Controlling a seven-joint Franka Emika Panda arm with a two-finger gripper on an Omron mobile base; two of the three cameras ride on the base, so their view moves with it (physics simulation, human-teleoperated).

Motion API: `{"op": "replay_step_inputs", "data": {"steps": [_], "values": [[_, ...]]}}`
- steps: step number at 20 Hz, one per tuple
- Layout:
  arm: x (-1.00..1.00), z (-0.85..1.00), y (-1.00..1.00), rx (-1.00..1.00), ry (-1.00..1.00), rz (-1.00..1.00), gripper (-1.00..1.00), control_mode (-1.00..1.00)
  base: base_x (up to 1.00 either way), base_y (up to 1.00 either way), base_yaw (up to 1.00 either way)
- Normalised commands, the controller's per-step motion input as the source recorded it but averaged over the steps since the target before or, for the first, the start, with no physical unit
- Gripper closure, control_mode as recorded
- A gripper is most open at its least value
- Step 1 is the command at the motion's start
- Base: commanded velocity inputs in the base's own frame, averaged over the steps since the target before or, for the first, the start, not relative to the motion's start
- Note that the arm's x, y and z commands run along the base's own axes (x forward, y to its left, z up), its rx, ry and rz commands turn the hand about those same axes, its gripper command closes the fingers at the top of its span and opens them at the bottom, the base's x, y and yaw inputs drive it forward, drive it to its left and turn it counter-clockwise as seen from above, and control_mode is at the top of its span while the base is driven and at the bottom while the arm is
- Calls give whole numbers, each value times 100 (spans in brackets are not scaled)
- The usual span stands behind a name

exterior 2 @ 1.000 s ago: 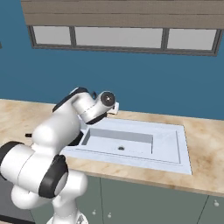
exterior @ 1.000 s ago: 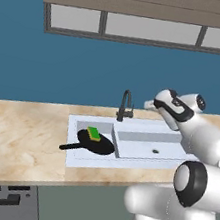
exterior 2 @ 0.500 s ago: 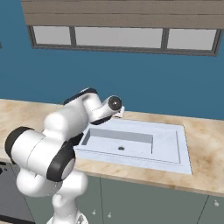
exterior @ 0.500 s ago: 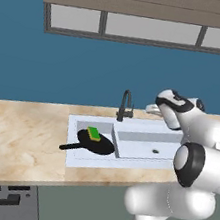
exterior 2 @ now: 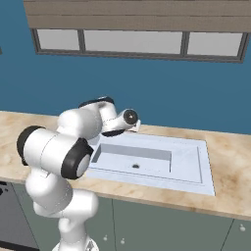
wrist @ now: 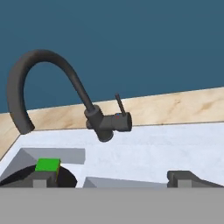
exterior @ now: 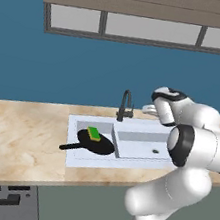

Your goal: Pick the pan and sponge and place them into the sink. Then turn on the water.

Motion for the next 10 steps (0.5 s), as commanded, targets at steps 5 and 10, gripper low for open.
{"op": "replay_step_inputs", "data": {"steps": [5,10], "values": [[31,-30,0,0,0,0,-100,-100,0,0,0],[18,-8,0,1,0,0,-100,-100,0,0,0]]}}
